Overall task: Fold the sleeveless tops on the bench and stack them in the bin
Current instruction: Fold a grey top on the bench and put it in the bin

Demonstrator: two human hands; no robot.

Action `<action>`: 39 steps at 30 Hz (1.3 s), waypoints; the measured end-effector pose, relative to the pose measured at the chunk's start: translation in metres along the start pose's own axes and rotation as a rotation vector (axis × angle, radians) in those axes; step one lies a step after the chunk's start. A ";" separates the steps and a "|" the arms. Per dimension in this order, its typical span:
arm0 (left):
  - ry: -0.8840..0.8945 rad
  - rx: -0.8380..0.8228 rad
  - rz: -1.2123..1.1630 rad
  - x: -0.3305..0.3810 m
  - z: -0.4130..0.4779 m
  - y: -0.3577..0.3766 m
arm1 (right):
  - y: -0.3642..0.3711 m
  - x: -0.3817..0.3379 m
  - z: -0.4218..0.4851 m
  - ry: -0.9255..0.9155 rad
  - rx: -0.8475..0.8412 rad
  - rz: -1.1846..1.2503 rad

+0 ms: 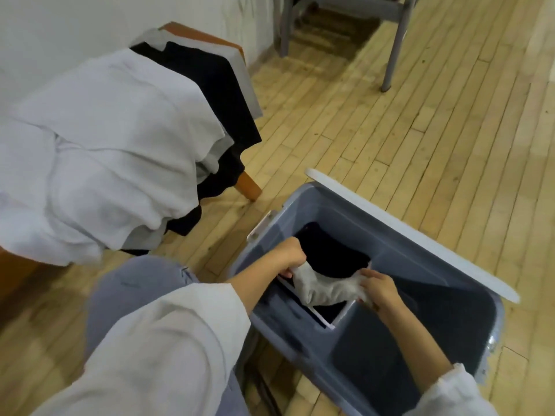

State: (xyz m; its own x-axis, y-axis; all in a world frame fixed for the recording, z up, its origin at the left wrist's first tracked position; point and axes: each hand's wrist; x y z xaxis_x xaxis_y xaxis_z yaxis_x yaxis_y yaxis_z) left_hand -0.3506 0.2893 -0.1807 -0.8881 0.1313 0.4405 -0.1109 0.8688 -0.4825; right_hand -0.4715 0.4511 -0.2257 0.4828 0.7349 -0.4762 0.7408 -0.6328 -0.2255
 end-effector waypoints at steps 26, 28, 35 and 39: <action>0.234 0.149 0.607 -0.094 0.123 0.063 | 0.086 0.072 0.082 -0.081 0.456 -0.449; 0.269 0.240 0.653 -0.099 0.117 0.076 | 0.088 0.066 0.100 -0.403 0.489 -0.595; 0.270 0.073 0.715 -0.110 0.123 0.098 | 0.081 0.071 0.149 -0.513 0.279 -1.160; 0.318 -0.029 0.706 -0.119 0.134 0.086 | 0.074 0.079 0.149 -0.465 0.357 -1.134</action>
State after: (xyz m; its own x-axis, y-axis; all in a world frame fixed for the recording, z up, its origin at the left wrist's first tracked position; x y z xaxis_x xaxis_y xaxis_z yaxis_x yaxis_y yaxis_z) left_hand -0.3138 0.2840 -0.3761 -0.5730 0.7854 0.2343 0.4495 0.5402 -0.7114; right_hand -0.4481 0.4260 -0.4065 -0.5974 0.7953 -0.1031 0.4279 0.2074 -0.8797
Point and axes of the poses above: each hand's wrist, its own z-axis towards the middle knuckle, its own y-axis out of the palm, x = y × z, and after that the axes turned 9 degrees about y, right-handed
